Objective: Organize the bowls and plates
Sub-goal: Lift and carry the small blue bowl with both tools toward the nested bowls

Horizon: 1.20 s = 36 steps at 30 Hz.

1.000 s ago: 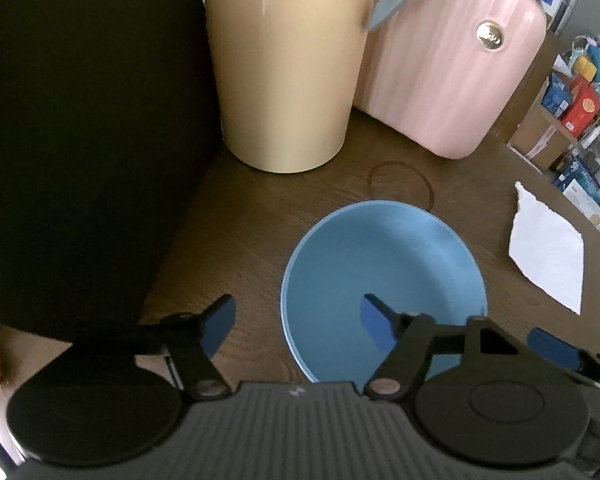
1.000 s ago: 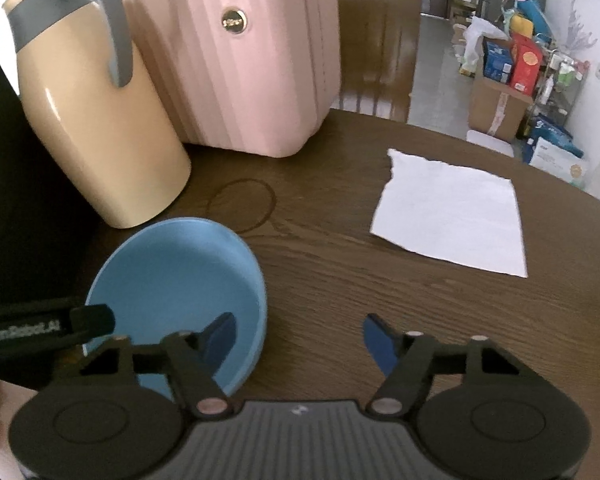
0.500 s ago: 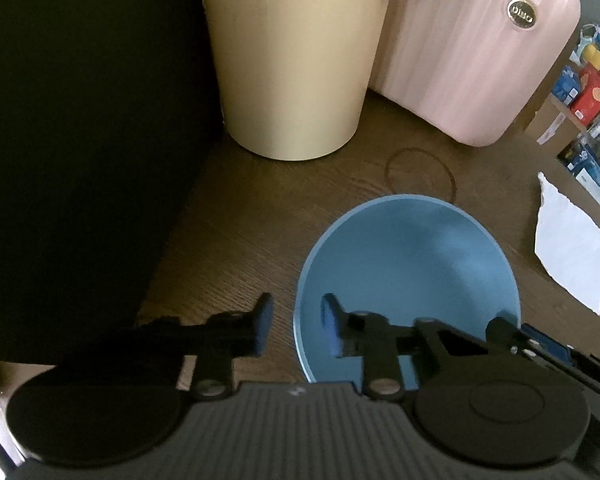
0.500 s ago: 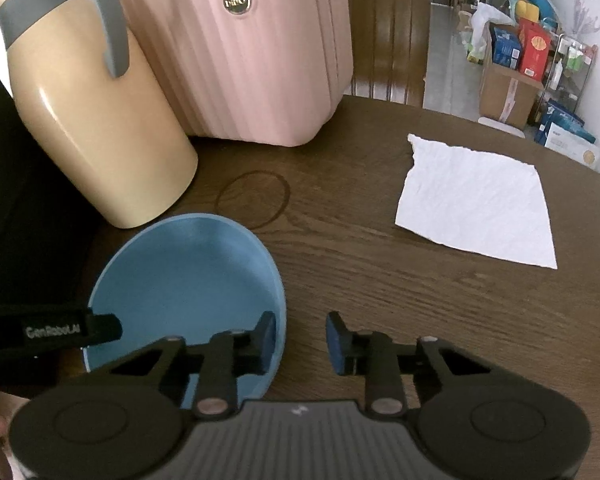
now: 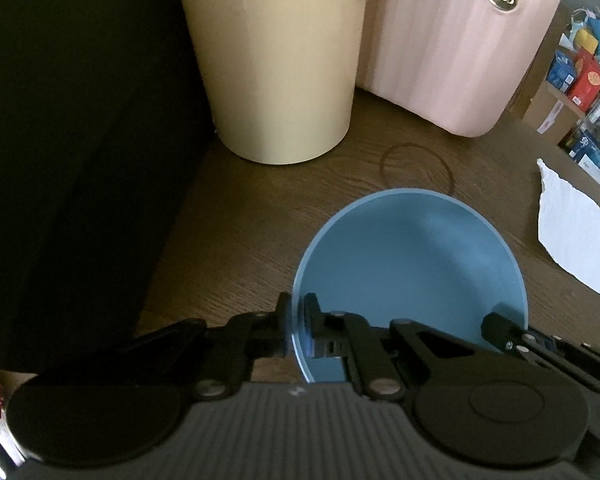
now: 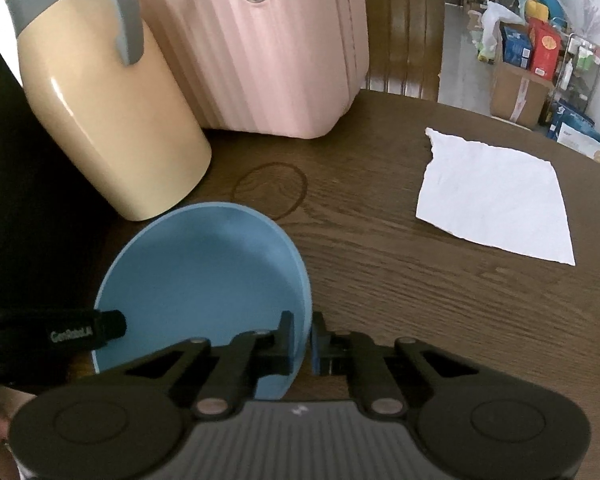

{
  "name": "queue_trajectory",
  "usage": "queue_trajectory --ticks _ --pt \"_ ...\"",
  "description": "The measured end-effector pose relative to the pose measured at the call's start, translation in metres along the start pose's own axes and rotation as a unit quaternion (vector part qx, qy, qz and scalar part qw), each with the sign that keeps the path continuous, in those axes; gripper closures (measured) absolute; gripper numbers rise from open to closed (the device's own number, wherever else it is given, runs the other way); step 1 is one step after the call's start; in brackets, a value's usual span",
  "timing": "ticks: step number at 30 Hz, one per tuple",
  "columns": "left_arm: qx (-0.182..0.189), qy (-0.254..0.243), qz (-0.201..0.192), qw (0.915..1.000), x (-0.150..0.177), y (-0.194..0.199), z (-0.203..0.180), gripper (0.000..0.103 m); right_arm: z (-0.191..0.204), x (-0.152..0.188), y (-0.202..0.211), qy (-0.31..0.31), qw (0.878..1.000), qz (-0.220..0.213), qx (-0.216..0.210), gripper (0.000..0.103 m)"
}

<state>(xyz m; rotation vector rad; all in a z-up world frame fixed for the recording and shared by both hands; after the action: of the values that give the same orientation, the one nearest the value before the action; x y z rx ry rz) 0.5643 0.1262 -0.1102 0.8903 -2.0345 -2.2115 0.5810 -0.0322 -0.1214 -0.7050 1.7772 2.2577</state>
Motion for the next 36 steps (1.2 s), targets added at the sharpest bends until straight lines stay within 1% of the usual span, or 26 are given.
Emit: queue_trajectory --ticks 8,20,28,36 --pt "0.002 -0.004 -0.001 1.0 0.004 0.004 -0.003 0.095 -0.003 0.003 0.004 -0.008 1.0 -0.004 0.005 0.096" --pt "0.004 -0.009 -0.016 0.9998 0.013 0.02 -0.003 0.095 -0.007 0.01 0.02 -0.01 1.0 -0.016 0.005 0.096" --pt "0.012 -0.015 -0.034 0.9992 0.025 0.049 -0.001 0.095 -0.01 0.018 0.049 -0.014 0.999 -0.032 0.005 0.096" --pt "0.016 -0.013 -0.052 0.9984 0.048 0.086 0.002 0.095 -0.007 0.033 0.089 -0.006 0.999 -0.053 0.007 0.096"
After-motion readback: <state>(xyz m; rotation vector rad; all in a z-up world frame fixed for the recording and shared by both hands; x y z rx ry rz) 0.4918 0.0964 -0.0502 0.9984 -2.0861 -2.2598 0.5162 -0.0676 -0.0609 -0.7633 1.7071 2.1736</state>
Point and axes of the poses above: each gripper's, at about its wrist camera, not at the fingertips, and y roughly against the way its jaws point, z to its left, x to its underside, the point moved 5 cm from there along -y, roughly the way its jaws point, and after that the axes turned 2 degrees about x, right-handed, at the moved point
